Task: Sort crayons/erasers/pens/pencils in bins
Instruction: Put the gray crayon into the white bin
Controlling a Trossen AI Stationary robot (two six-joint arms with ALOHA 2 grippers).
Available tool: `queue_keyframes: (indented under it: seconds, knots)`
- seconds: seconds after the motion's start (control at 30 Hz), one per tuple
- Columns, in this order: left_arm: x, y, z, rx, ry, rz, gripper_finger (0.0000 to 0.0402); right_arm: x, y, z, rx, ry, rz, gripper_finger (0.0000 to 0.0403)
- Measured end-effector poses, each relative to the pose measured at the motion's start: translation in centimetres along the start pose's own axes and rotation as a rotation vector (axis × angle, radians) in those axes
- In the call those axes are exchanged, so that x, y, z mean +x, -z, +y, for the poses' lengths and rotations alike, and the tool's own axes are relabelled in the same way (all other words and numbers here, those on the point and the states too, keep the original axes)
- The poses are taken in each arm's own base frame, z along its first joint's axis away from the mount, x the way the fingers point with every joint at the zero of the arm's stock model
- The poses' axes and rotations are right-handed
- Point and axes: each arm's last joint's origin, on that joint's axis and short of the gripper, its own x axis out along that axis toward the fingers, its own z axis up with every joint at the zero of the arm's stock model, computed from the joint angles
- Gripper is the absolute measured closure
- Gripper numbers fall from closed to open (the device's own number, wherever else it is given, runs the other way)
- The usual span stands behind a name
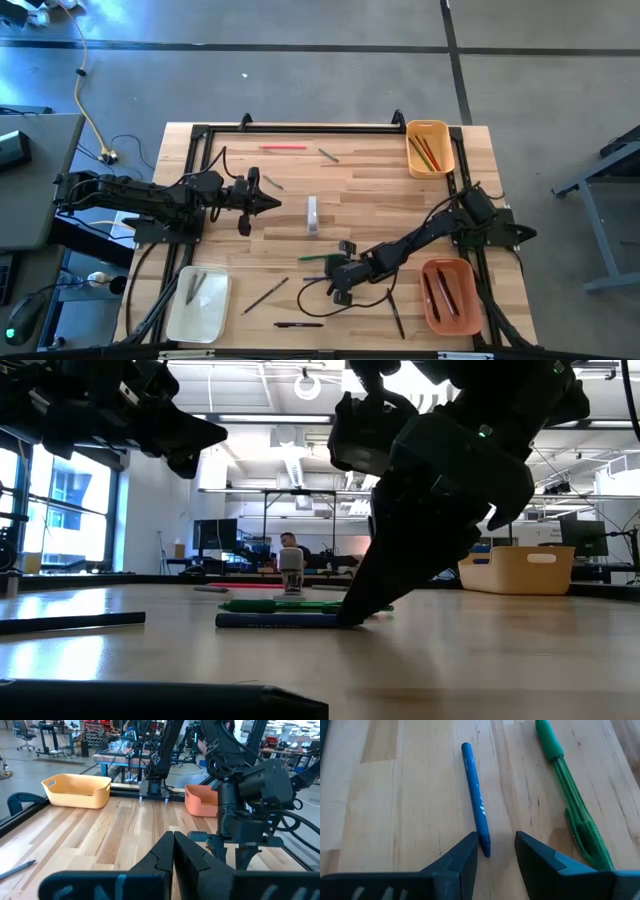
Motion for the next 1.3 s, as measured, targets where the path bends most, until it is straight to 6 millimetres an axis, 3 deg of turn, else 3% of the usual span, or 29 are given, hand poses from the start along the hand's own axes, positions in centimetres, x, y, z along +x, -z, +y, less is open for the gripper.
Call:
queue_keyframes:
  seconds: [0.37, 0.63, 0.83, 1.0, 1.1, 1.3]
  knots:
    - [0.0, 0.0, 0.0, 0.0, 0.0, 0.0, 0.0401, -1.3, -1.1, -0.8, 0.064, -0.006, -0.012, 0.027]
    - [0.0, 0.1, 0.0, -0.002, 0.0, 0.008, 0.0401, -3.7, -3.4, -4.2, 0.136, 0.061, -0.009, 0.0241]
    - [0.0, 0.3, 0.0, 0.014, -0.003, 0.03, 0.0401, -4.6, -4.7, -9.5, 0.242, 0.175, 0.034, 0.0218]
    - [0.0, 0.4, 0.1, 0.035, -0.007, 0.046, 0.0401, -4.4, -5.2, -15.5, 0.288, 0.226, 0.094, 0.0206]
    - [0.0, 0.5, 0.1, 0.035, -0.008, 0.046, 0.0401, -4.3, -4.4, -19.5, 0.31, 0.256, 0.126, 0.0206]
    - [0.0, 0.5, 0.1, 0.035, -0.008, 0.047, 0.0401, -4.0, -3.3, -25.8, 0.344, 0.293, -0.06, 0.0206]
